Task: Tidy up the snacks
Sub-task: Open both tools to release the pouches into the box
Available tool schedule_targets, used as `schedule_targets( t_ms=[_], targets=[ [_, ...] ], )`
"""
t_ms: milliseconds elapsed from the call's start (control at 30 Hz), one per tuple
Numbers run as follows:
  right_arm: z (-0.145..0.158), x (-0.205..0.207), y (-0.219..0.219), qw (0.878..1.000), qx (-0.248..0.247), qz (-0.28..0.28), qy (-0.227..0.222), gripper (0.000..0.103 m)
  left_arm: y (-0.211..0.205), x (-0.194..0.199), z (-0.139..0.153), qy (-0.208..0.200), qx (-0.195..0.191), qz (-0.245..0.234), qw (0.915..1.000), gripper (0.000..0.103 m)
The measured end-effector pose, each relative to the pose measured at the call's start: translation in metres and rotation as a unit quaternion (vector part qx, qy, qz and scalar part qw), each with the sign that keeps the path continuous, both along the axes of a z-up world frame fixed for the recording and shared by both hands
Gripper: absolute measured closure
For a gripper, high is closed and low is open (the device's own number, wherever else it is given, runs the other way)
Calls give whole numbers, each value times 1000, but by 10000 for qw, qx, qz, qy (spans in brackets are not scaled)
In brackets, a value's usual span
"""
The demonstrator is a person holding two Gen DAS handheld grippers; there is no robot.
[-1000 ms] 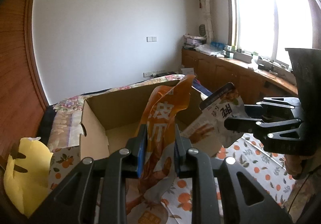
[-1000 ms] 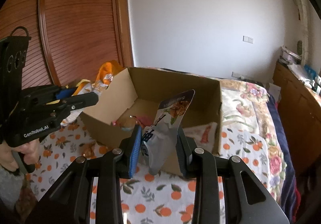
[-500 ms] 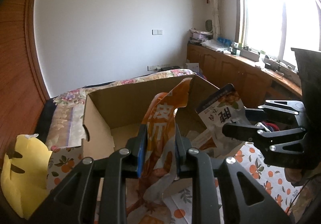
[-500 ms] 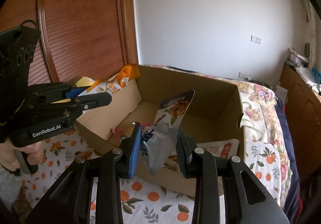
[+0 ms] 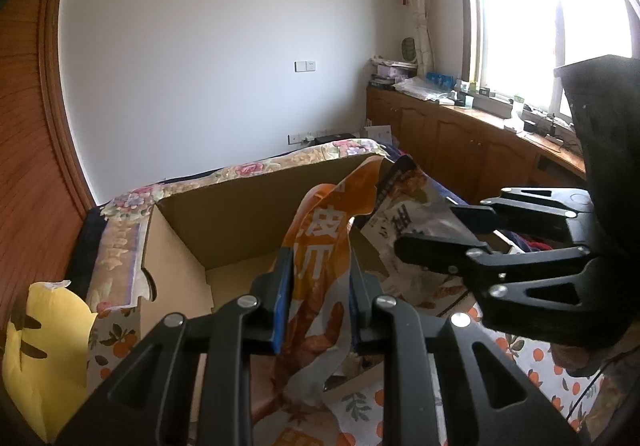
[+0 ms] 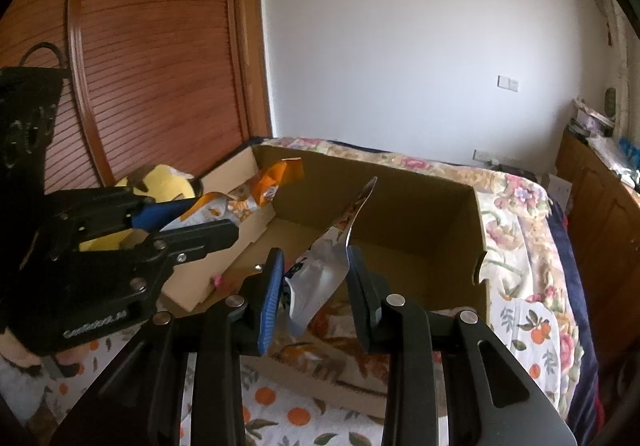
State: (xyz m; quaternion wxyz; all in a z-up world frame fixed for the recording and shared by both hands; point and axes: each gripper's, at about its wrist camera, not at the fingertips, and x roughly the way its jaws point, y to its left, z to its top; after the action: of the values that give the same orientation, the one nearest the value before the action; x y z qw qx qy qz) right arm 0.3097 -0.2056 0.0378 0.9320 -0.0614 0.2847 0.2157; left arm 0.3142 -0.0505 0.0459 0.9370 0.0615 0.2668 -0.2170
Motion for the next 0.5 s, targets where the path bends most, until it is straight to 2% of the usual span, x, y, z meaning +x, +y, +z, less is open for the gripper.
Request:
schedule_targets(
  t_ms=[167,367,467,500],
  targets=[
    [-16,16,-7,9997,-41,-159,172,73,-4,10,1,50,24,13,10000,82],
    [-38,25,-20,9985,-68,-302,458,72,-3,24,-3,295,-82,0,9995,81],
    [-41,25,-28,9983,0,-361,467,69,2,23,-4,328,-205,36,9992,80],
    [-40,25,-28,9982,2,-385,470,64,3,23,-4,328,-214,50,9992,79]
  ],
)
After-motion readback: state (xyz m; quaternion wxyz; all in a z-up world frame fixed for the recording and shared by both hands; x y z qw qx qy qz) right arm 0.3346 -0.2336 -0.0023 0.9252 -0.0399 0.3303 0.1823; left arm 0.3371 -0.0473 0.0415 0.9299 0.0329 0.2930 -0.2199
